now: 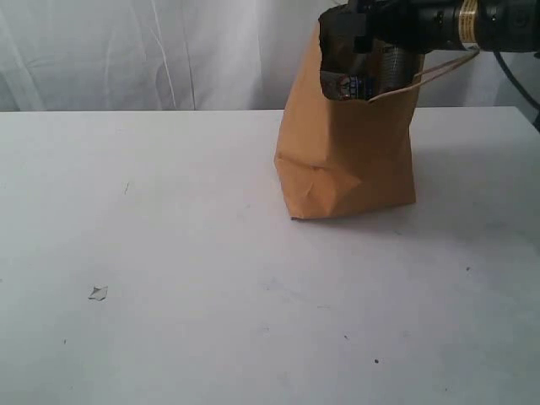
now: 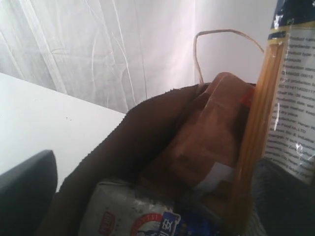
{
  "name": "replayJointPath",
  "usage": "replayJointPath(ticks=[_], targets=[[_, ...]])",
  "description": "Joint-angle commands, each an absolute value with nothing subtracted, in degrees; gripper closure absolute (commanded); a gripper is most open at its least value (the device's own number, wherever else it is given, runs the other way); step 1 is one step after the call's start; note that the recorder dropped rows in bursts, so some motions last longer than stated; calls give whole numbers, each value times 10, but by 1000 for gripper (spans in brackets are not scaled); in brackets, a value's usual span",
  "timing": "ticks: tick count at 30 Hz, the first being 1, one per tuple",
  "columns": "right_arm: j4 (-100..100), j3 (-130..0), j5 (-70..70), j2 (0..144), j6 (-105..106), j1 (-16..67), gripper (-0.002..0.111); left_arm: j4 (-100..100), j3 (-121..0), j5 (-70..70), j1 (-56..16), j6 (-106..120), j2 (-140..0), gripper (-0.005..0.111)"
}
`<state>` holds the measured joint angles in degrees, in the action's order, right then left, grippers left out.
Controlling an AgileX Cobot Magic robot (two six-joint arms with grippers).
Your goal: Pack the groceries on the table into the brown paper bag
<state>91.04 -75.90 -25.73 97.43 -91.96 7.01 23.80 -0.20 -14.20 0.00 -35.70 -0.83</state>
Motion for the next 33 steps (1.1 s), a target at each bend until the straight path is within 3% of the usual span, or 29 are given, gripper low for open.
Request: replayJointPath(ticks=[1, 17, 25, 30, 33], targets=[[910, -759, -258, 974, -922, 68, 4, 242, 0, -142, -1, -358, -10, 107], [932, -759, -263, 939, -922, 68, 4, 242, 0, -142, -1, -358, -10, 107], [932, -759, -82, 875, -911, 68, 4, 242, 0, -142, -1, -358, -10, 107], [957, -759, -61, 826, -898, 68, 4, 242, 0, -142, -1, -358, -10, 107], [978, -759, -8, 803, -897, 68, 14, 242, 0, -142, -1, -358, -10, 107]])
